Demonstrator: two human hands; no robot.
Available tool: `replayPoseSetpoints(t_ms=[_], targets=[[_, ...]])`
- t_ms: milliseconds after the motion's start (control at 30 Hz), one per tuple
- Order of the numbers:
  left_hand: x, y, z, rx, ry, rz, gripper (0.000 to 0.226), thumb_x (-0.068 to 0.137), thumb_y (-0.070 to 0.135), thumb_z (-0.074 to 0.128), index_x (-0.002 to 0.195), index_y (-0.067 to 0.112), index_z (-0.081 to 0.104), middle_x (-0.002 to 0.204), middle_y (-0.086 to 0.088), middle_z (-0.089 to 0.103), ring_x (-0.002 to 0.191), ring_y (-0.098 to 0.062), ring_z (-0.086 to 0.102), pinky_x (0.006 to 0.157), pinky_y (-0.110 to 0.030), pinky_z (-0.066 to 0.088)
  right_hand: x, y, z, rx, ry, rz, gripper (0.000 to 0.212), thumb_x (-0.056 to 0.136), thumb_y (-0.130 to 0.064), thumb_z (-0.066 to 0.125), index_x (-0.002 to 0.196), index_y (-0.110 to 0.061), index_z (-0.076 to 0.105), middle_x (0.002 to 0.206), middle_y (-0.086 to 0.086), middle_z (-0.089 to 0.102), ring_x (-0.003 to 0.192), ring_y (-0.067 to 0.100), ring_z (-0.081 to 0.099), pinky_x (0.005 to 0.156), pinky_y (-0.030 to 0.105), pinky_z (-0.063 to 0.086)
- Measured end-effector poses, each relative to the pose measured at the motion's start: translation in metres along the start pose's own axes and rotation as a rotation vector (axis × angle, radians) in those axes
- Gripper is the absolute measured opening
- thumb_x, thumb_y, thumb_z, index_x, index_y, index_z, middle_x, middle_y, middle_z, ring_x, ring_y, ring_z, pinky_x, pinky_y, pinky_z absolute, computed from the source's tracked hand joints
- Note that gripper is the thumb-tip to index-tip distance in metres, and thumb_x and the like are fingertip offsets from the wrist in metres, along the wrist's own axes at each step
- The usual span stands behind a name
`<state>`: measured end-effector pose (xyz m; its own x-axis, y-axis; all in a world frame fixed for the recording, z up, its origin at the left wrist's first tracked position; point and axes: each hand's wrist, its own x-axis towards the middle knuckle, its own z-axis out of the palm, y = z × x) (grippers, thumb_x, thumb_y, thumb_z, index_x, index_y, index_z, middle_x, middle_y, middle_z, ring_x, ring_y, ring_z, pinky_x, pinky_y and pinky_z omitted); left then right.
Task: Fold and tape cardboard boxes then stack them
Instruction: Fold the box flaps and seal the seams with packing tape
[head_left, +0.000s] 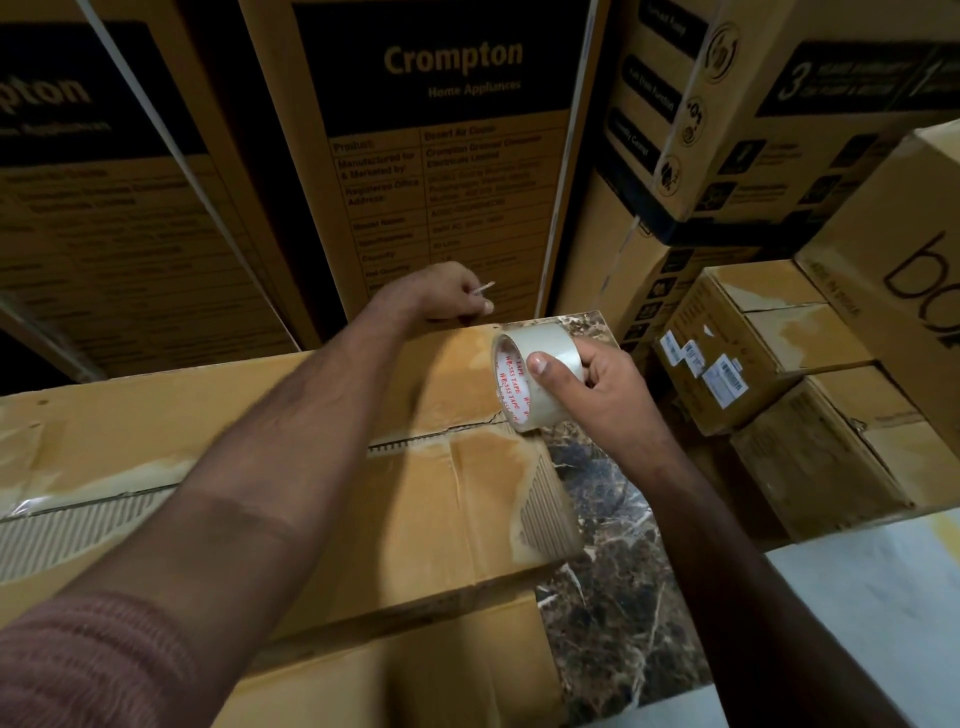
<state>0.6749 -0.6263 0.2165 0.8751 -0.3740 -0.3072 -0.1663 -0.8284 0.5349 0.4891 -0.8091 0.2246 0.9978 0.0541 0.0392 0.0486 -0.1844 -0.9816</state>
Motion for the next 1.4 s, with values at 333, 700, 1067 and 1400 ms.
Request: replayPoseSetpoints(t_ms=[333,700,1067,1400], targets=[[-0.039,0.032,0.033,0.345,0.148,-0.097,0.015,0.096,0.024,0.057,0.106,0.024,0.068,0.107,0.000,0.066,0.091,-0.019,0.055,0.085,-0.037,0.048,-0.022,0.018,0.008,-0.071,-0.051,0.053,0.042,0.089,-0.044,0.072,0.120,-0.017,0.062,0.102,0.003,0.074,0.091,0.016,0.073,0.073,0.041,0.062],[-0.063,0.041,0.047,0.267,0.393,-0.239,0.042,0.097,0.046,0.058,0.123,0.014,0.052,0.110,-0.007,0.058,0.096,-0.024,0.056,0.080,-0.042,0.048,-0.077,0.011,0.003,0.054,-0.015,0.012,0.035,0.091,-0.026,0.075,0.122,-0.016,0.062,0.102,0.007,0.074,0.089,0.022,0.075,0.069,0.051,0.063],[-0.097,0.038,0.047,0.163,0.212,-0.184,0.051,0.090,0.053,0.065,0.132,0.030,0.049,0.131,-0.006,0.048,0.115,-0.027,0.052,0.090,-0.042,0.048,-0.086,0.012,-0.003,-0.040,0.034,0.010,0.042,0.088,-0.049,0.072,0.119,-0.023,0.062,0.104,0.004,0.073,0.092,0.018,0.074,0.074,0.049,0.063],[-0.109,0.044,0.074,0.219,0.422,-0.211,0.044,0.096,0.048,0.058,0.132,0.024,0.046,0.128,-0.009,0.046,0.110,-0.030,0.057,0.085,-0.043,0.049,-0.109,0.004,0.005,-0.070,0.031,-0.010,0.051,0.078,-0.051,0.075,0.118,-0.023,0.062,0.100,0.001,0.073,0.087,0.016,0.074,0.067,0.045,0.064]])
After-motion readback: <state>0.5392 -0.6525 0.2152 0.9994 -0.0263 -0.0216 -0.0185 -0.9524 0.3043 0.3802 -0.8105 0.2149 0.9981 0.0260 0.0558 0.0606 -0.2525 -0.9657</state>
